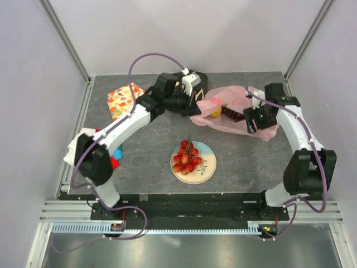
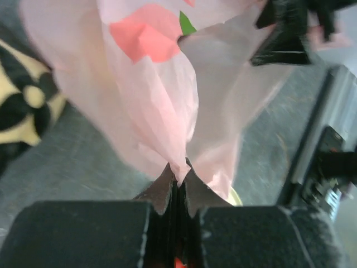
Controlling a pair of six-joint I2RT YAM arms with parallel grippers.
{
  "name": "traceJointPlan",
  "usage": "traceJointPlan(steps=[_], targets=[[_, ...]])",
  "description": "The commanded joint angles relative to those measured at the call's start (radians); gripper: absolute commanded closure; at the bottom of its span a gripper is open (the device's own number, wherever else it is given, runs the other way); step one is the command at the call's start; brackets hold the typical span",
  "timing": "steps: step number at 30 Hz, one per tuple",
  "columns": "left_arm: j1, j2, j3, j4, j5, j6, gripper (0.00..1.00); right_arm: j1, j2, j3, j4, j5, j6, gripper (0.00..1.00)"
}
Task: Take the fake fruits out of the plastic bag
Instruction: Adjust the plastic bag at the center of the board, then take out the fake fruit from the plastic bag.
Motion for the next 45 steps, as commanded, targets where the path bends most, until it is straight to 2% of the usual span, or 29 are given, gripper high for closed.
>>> traceJointPlan(steps=[1, 4, 6, 8, 14, 18, 23, 26, 28, 33, 38, 41, 43, 45], targets=[[-0.039, -0.212, -0.141, 0.072, 0.102, 0.107, 0.98, 0.002, -0.133, -0.053, -0.082, 0.069, -0.169, 0.27], [-0.056, -0.223, -0.150, 0.045, 0.077, 0.144, 0.98, 0.002, -0.176, -0.016, -0.044, -0.004, -0.212, 0.25], [-0.062, -0.191, -0.127, 0.033, 0.047, 0.144, 0.98, 0.004, -0.153, 0.030, 0.014, -0.109, -0.223, 0.24], [-0.076, -0.171, -0.127, 0.034, 0.024, 0.167, 0.98, 0.008, -0.091, 0.051, 0.054, -0.236, -0.252, 0.27], [-0.085, -0.158, -0.127, 0.016, -0.021, 0.211, 0.98, 0.047, 0.106, 0.217, 0.046, -0.400, -0.263, 0.39], [-0.084, -0.134, -0.122, 0.026, -0.065, 0.193, 0.98, 0.107, 0.190, 0.225, 0.105, -0.309, -0.324, 0.46], [-0.085, -0.115, -0.098, 0.039, -0.045, 0.184, 0.98, 0.114, 0.351, 0.300, 0.166, -0.213, -0.301, 0.48], [-0.084, -0.118, -0.096, 0.037, -0.055, 0.193, 0.98, 0.116, 0.418, 0.352, 0.212, -0.122, -0.265, 0.44], [-0.084, -0.118, -0.098, 0.036, -0.050, 0.197, 0.98, 0.114, 0.445, 0.370, 0.247, -0.076, -0.231, 0.35], [-0.084, -0.105, -0.095, 0.036, -0.044, 0.194, 0.98, 0.114, 0.488, 0.358, 0.244, 0.031, -0.260, 0.26], [-0.084, -0.092, -0.084, 0.036, -0.070, 0.196, 0.98, 0.116, 0.542, 0.335, 0.240, 0.067, -0.291, 0.26], [-0.084, -0.075, -0.076, 0.037, -0.081, 0.193, 0.98, 0.116, 0.579, 0.332, 0.246, 0.093, -0.286, 0.29], [-0.084, -0.066, -0.069, 0.036, -0.081, 0.190, 0.98, 0.116, 0.592, 0.328, 0.260, 0.111, -0.278, 0.36], [-0.084, -0.060, -0.063, 0.037, -0.082, 0.188, 0.98, 0.116, 0.596, 0.331, 0.261, 0.119, -0.269, 0.52]])
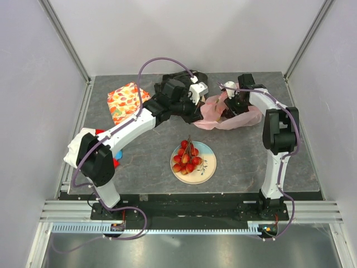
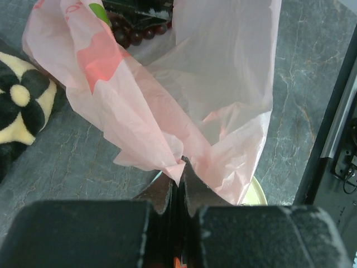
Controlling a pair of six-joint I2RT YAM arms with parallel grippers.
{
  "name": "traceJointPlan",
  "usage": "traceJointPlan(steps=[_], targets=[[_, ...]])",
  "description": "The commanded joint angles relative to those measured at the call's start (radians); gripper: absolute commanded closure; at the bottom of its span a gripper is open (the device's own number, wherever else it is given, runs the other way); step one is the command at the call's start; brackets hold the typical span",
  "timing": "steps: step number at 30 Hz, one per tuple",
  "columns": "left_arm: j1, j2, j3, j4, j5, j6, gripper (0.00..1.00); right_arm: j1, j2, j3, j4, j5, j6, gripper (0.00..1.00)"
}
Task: Take the fake fruits out of the plastic bag
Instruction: Take out the fake fruit from the plastic bag.
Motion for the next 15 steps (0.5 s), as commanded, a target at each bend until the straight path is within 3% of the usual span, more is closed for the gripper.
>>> traceJointPlan(steps=[1, 2, 5, 15], targets=[[-0.004, 0.017, 0.062, 0.027, -0.014, 0.027, 0.98, -0.004, 0.021, 0.003, 0.016, 0.065, 0.012, 0.61], [-0.004, 0.023, 0.067, 0.027, -0.019, 0.027, 0.98, -0.005, 0.013, 0.003, 0.013, 0.054, 0.015, 0.75], [-0.004, 0.037, 0.082, 0.035, -0.042, 0.017, 0.98, -0.005, -0.048, 0.015, -0.005, -0.007, 0.038, 0.89], [-0.004, 0.096, 0.195, 0.056, -0.096, -0.016, 0.98, -0.005, -0.348, 0.134, -0.175, -0.374, 0.132, 0.93]])
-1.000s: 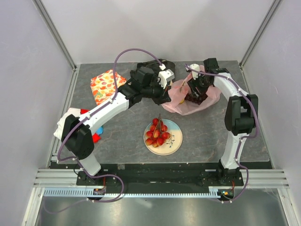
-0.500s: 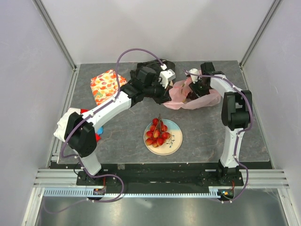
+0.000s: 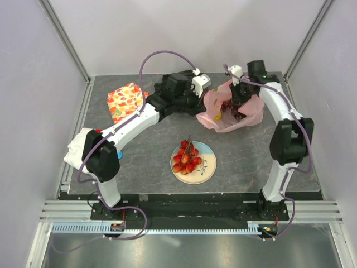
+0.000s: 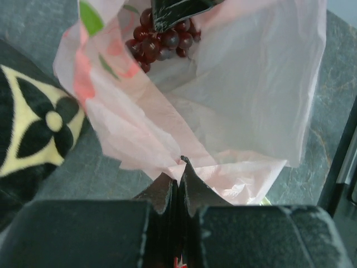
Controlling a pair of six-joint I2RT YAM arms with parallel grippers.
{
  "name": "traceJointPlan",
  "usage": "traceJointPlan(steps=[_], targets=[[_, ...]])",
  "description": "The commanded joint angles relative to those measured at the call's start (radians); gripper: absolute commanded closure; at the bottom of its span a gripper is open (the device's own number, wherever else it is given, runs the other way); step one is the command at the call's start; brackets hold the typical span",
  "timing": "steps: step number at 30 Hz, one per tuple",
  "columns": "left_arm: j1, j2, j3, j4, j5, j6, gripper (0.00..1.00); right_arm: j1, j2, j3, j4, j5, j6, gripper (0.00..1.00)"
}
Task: Take the fake fruits out of the plastic bag
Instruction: Take out the fake fruit from the plastic bag, then place the fake fruit on the plate.
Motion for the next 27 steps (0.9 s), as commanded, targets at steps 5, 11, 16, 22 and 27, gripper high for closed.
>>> traceJointPlan(steps=[5, 11, 16, 22, 27], targets=[[-0.003, 0.056, 0.141, 0.046, -0.059, -0.005, 0.98, 0.001, -0.286, 0.021, -0.088, -0.247, 0.013, 0.99], [-0.003, 0.084, 0.173, 0.060, -0.093, 0.004, 0.98, 0.000, -0.349, 0.065, -0.102, -0.328, 0.033, 1.00], [0.004, 0.119, 0.196, 0.057, -0.125, 0.026, 0.87, 0.006, -0.375, 0.221, -0.097, -0.417, 0.111, 0.99], [0.059, 0.072, 0.253, 0.043, -0.047, -0.013, 0.25, 0.071, -0.474, 0.248, -0.173, -0.429, -0.001, 0.99], [0.085, -0.051, 0.317, -0.076, -0.048, 0.041, 0.17, 0.187, -0.580, 0.211, -0.208, -0.400, -0.085, 0.99]])
